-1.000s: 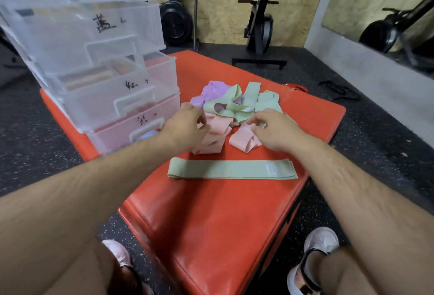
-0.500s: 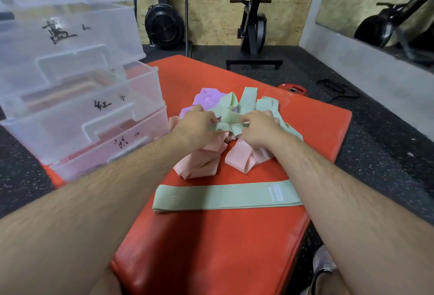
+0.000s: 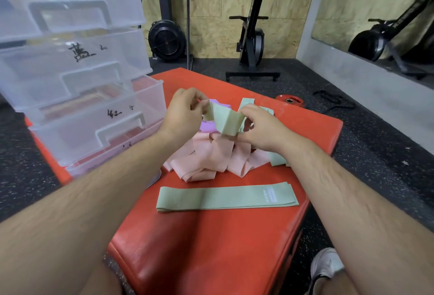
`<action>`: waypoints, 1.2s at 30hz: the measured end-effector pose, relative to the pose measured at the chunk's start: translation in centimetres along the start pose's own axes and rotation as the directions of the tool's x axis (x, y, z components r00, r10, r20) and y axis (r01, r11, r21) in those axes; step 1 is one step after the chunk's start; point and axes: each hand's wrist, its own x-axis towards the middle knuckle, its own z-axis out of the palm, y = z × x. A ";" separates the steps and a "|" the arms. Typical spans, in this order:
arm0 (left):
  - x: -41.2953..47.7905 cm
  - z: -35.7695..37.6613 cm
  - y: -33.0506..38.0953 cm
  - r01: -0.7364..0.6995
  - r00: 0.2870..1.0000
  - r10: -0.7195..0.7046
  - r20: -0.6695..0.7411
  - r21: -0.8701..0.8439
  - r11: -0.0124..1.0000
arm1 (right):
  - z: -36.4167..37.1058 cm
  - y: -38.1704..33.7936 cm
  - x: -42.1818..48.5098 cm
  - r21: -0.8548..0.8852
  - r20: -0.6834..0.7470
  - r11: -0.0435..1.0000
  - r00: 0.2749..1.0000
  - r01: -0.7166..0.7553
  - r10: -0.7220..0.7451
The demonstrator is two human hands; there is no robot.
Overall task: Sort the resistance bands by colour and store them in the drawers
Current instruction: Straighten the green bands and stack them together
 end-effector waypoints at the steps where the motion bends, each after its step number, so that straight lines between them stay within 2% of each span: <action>1: -0.4 -0.3 0.6 0.037 0.999 -0.036 0.020 -0.073 0.997 | -0.1 -0.3 -0.3 0.058 -0.019 0.998 1.000 0.002 -0.001; 3: -1.6 -0.7 2.0 0.132 0.990 -0.116 0.082 -0.242 0.961 | -0.4 -1.1 -1.0 0.185 -0.051 0.983 0.998 -0.015 0.025; 5: -2.7 -1.0 3.7 0.222 0.972 -0.173 0.161 -0.373 0.901 | -0.6 -1.6 -1.6 0.223 -0.081 0.975 0.996 -0.028 0.047; 8: -3.8 -1.5 5.6 0.316 0.938 -0.197 0.286 -0.468 0.825 | -0.7 -2.1 -2.5 0.121 -0.112 0.992 0.992 -0.038 0.052; 10: -4.3 -1.6 6.3 0.312 0.931 -0.170 0.322 -0.465 0.829 | -0.5 -2.5 -3.2 0.062 -0.115 0.998 0.993 -0.032 0.039; 14: -4.5 -1.6 6.1 0.221 0.959 -0.135 0.249 -0.358 0.907 | -0.1 -2.7 -3.5 0.076 -0.130 0.996 0.990 -0.052 0.061; 19: -3.9 -1.9 5.3 0.225 0.972 -0.180 0.152 -0.374 0.900 | 0.0 -2.8 -4.1 0.177 -0.076 0.981 0.993 -0.075 0.089; 21: -3.8 -1.9 5.4 0.273 0.961 -0.219 0.169 -0.458 0.846 | 0.5 -3.2 -4.4 0.183 -0.059 0.982 0.996 -0.057 0.069; 23: -3.9 -1.9 5.9 0.326 0.944 -0.244 0.221 -0.526 0.785 | 1.4 -3.7 -4.1 0.167 -0.105 0.986 0.994 -0.013 0.031; 27: -3.5 -2.2 6.5 0.392 0.920 -0.299 0.254 -0.550 0.738 | 2.1 -4.0 -3.0 0.227 -0.311 0.971 0.951 0.077 -0.003; 31: -3.9 -3.2 7.1 0.242 0.966 -0.208 0.157 -0.250 0.937 | 1.6 -3.8 -2.3 0.310 -0.319 0.949 0.947 0.057 0.047; 36: -4.2 -3.3 6.2 -0.003 0.988 0.023 0.153 -0.130 0.992 | 1.6 -4.0 -1.8 0.381 -0.219 0.923 0.975 0.052 0.036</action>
